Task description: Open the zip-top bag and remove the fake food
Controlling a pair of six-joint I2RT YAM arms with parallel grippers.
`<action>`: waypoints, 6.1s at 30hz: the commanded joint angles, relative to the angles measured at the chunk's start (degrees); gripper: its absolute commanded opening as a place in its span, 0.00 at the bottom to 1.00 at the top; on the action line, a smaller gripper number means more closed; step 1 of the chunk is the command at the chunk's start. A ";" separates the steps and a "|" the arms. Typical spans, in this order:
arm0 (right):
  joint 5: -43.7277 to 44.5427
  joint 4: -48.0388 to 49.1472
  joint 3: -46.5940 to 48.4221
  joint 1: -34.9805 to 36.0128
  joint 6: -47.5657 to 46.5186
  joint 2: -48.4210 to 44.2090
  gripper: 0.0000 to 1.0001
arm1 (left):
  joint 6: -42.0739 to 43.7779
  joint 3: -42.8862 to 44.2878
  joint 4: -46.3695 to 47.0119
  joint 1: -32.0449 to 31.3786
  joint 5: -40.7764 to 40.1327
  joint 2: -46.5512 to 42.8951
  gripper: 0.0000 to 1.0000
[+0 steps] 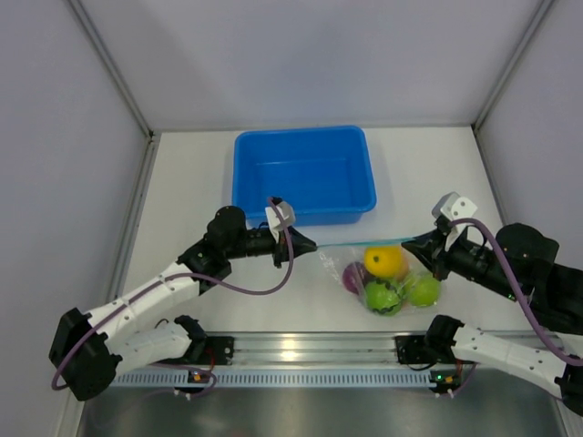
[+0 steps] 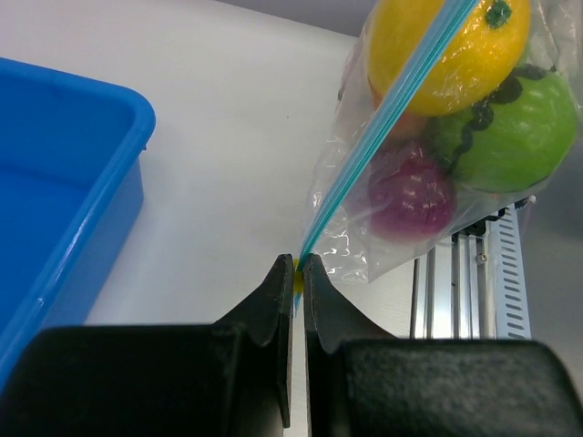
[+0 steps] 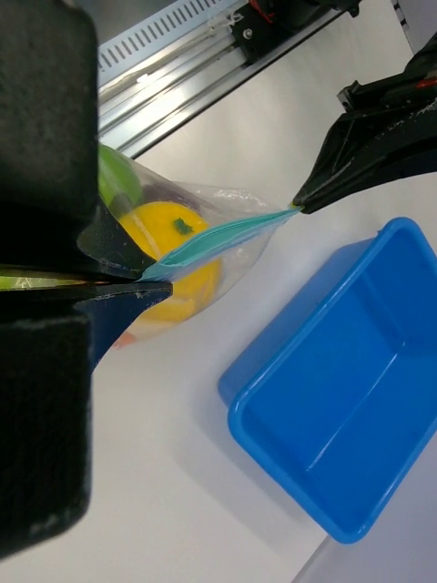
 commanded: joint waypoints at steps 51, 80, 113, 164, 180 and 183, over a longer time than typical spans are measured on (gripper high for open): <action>-12.23 7.06 -6.68 -0.66 -4.55 -0.07 0.00 | 0.62 16.28 0.64 -9.90 0.50 7.25 0.57; -11.88 8.38 -6.94 -0.66 -4.20 -0.42 0.00 | -0.17 15.93 0.73 -9.90 4.02 8.74 0.52; 6.92 18.92 -14.85 -0.66 8.53 2.30 0.23 | -5.26 15.67 -19.49 -10.17 -27.61 3.91 0.00; 2.63 38.86 -32.60 -4.88 48.00 8.99 0.55 | -35.15 13.47 -22.21 -17.11 -53.54 -7.79 0.00; 5.53 36.33 -39.11 -4.79 54.51 -1.74 0.64 | -46.05 9.69 -20.89 -22.73 -71.65 -8.05 0.00; 3.60 35.71 -38.67 -4.71 54.42 -2.09 0.64 | -46.58 10.04 -20.81 -23.09 -72.70 -7.87 0.00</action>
